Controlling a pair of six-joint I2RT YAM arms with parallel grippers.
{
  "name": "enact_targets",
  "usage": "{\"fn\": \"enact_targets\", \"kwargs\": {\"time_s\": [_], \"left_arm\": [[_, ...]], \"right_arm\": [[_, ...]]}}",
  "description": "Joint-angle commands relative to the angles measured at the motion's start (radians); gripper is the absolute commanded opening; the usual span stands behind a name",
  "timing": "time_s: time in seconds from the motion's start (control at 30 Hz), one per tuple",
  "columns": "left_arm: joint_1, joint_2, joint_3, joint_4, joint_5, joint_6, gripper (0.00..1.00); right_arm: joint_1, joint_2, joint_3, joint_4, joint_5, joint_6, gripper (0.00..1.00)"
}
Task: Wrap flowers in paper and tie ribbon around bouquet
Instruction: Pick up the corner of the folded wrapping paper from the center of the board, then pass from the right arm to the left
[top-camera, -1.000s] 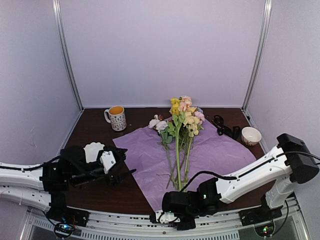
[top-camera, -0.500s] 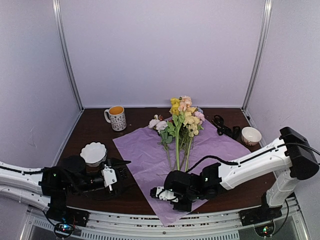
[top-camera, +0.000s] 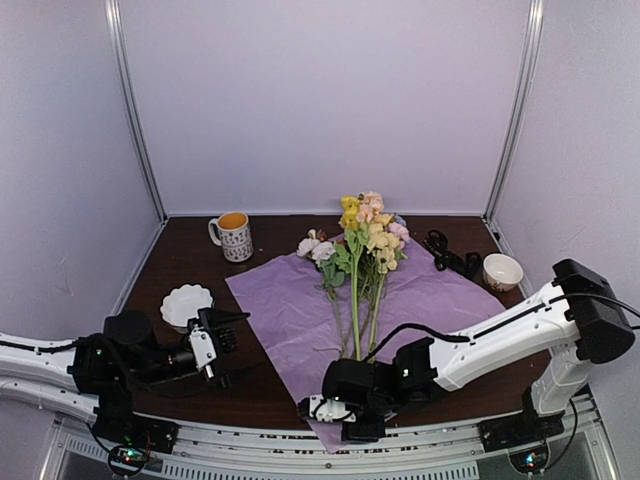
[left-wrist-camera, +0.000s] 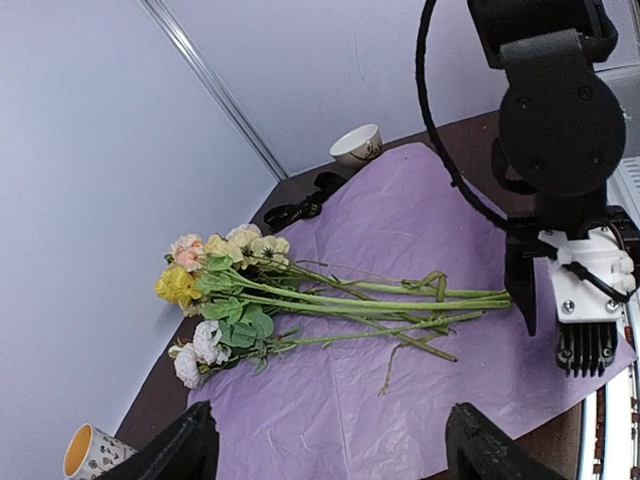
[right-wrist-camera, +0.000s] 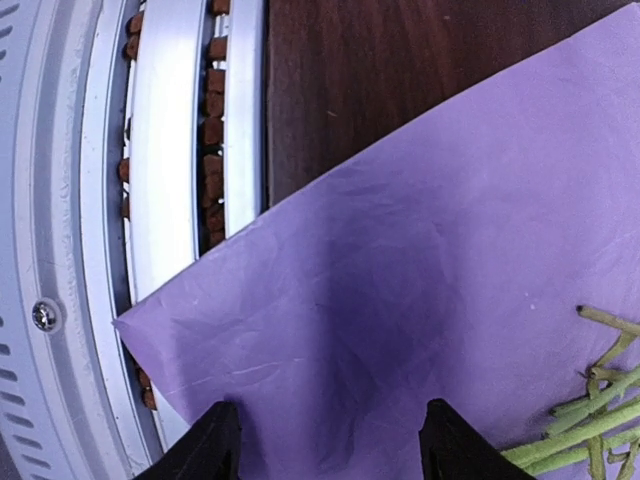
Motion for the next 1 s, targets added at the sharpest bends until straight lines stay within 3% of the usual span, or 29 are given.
{"fn": "enact_targets", "kwargs": {"time_s": [0.0, 0.13, 0.37, 0.53, 0.67, 0.8, 0.97], "left_arm": [[-0.003, 0.009, 0.005, 0.032, 0.000, -0.020, 0.81], [-0.003, 0.037, 0.017, 0.023, 0.024, -0.017, 0.82], [-0.009, 0.114, 0.042, -0.031, 0.077, 0.082, 0.78], [-0.090, 0.346, 0.091, -0.102, 0.066, 0.307, 0.66], [-0.104, 0.477, 0.191, -0.209, 0.154, 0.379, 0.57], [-0.117, 0.568, 0.248, -0.224, 0.260, 0.418, 0.56], [-0.134, 0.692, 0.248, -0.184, 0.155, 0.554, 0.61]], "right_arm": [[0.001, 0.063, 0.048, -0.056, -0.003, -0.015, 0.67], [-0.029, 0.101, 0.076, -0.089, 0.007, 0.023, 0.67], [-0.108, 0.084, 0.050, -0.056, -0.068, 0.081, 0.49], [-0.147, 0.081, 0.037, -0.033, -0.135, 0.096, 0.49], [-0.164, 0.097, 0.011, -0.010, -0.154, 0.108, 0.49], [-0.183, 0.098, -0.017, 0.025, -0.200, 0.126, 0.49], [-0.227, 0.050, -0.074, 0.105, -0.300, 0.163, 0.49]]}}
